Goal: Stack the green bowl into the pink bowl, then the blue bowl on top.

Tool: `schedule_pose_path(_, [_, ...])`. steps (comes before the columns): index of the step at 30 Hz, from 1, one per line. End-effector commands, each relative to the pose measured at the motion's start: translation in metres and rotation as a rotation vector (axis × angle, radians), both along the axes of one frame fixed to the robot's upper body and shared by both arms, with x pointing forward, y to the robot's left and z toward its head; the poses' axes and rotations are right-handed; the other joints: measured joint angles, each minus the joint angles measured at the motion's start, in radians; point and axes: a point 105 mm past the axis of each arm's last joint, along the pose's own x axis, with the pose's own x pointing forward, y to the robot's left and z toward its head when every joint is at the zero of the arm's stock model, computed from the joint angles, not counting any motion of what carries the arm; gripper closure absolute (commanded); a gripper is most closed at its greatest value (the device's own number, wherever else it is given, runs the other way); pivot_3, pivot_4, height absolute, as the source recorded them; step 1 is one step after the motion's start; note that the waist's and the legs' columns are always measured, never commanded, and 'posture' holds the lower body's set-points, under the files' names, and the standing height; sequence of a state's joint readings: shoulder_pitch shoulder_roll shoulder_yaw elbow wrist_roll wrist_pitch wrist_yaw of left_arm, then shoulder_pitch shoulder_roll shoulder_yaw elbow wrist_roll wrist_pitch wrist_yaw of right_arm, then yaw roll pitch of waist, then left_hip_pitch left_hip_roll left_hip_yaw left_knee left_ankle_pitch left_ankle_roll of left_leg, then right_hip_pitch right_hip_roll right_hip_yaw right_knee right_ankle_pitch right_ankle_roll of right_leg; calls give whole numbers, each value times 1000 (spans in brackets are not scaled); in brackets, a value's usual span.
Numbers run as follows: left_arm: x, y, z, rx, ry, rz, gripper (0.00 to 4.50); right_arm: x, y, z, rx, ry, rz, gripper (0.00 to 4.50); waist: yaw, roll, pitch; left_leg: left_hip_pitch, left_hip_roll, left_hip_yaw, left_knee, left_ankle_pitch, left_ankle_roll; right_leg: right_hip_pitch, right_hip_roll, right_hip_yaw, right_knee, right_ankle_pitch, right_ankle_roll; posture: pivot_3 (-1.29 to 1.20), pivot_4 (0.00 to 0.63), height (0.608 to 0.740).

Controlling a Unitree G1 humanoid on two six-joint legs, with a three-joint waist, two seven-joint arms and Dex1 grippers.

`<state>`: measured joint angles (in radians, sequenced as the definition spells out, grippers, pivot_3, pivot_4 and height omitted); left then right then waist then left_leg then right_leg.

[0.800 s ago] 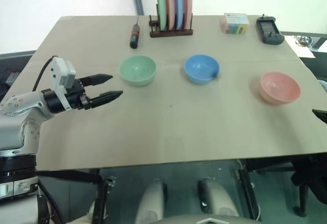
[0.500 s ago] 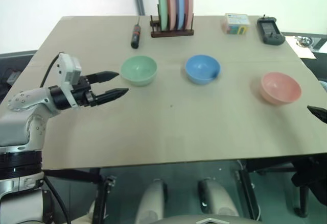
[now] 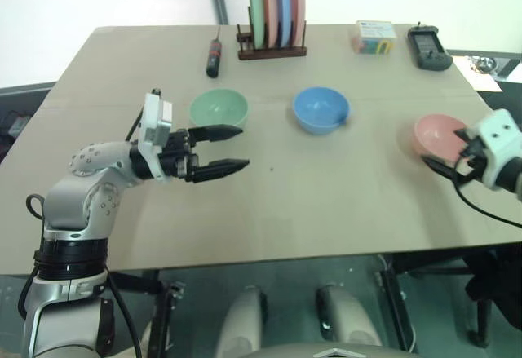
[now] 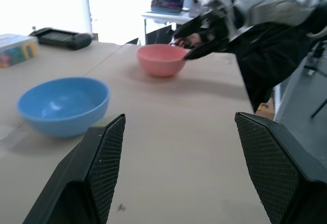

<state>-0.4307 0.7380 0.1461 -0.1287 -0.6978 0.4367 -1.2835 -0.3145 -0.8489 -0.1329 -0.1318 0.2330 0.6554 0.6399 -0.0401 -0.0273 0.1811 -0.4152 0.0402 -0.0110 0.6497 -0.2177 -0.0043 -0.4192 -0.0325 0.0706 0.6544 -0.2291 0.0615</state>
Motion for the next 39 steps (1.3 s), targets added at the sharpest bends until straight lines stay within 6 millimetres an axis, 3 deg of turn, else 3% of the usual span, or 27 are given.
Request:
schedule_pose_path(1, [-8, -7, 9, -11, -40, -38, 842, 15, -1, -9, -18, 19, -37, 30, 1, 0, 0, 0, 0, 0, 0, 0, 0, 0, 0, 0, 0, 0, 0, 0, 150, 740])
schedule_pose_path(2, [-10, -7, 9, -16, -37, -36, 842, 19, -1, -11, -26, 17, -39, 30, 1, 0, 0, 0, 0, 0, 0, 0, 0, 0, 0, 0, 0, 0, 1, 0, 150, 740])
schedule_pose_path(13, [-17, -4, 9, -35, -26, 9, 842, 32, -4, -13, -81, -6, -47, 4457, 0, 0, 0, 0, 0, 0, 0, 0, 0, 0, 0, 0, 1, 2, 3, 0, 150, 740])
schedule_pose_path(18, [-20, -3, 8, -39, -19, 1, 842, 31, 9, -4, -84, -49, 1, 4457, -1, 0, 0, 0, 0, 0, 0, 0, 0, -1, 0, 0, 2, 2, 3, 0, 150, 740])
schedule_pose_path(23, [-19, 7, 5, -90, 11, 32, 842, -22, 118, -3, 56, -6, 444, 4457, -6, 0, 0, 0, 1, -1, -1, 0, 0, -1, 2, 0, 2, 2, 3, 0, 150, 740])
schedule_pose_path(26, [-18, 14, -2, -94, 35, 68, 842, -41, 165, -4, 114, 15, 561, 4457, -4, 1, 1, 0, 3, -2, -1, 0, 0, -2, 4, 0, 4, 1, 3, 0, 150, 740])
schedule_pose_path(30, [-19, 17, -7, -98, 51, 96, 842, -48, 207, -6, 196, 57, 638, 4457, 1, 0, 0, 0, 3, -1, 2, 0, 0, -2, 4, 0, 4, -1, 0, 0, 150, 740])
schedule_pose_path(35, [-20, 17, -7, -92, 43, 124, 842, -43, 223, -28, 153, 149, 680, 4457, 5, 0, 0, 0, 3, -1, 2, 0, 0, -2, 3, 0, 4, -1, -1, 0, 150, 740])
schedule_pose_path(39, [-12, 23, -8, -68, 32, 241, 842, -39, 222, -26, 174, 160, 683, 3219, 3, 0, 0, -1, 2, -1, 2, 0, 0, -2, 2, -1, 3, 0, -1, 0, 150, 740])
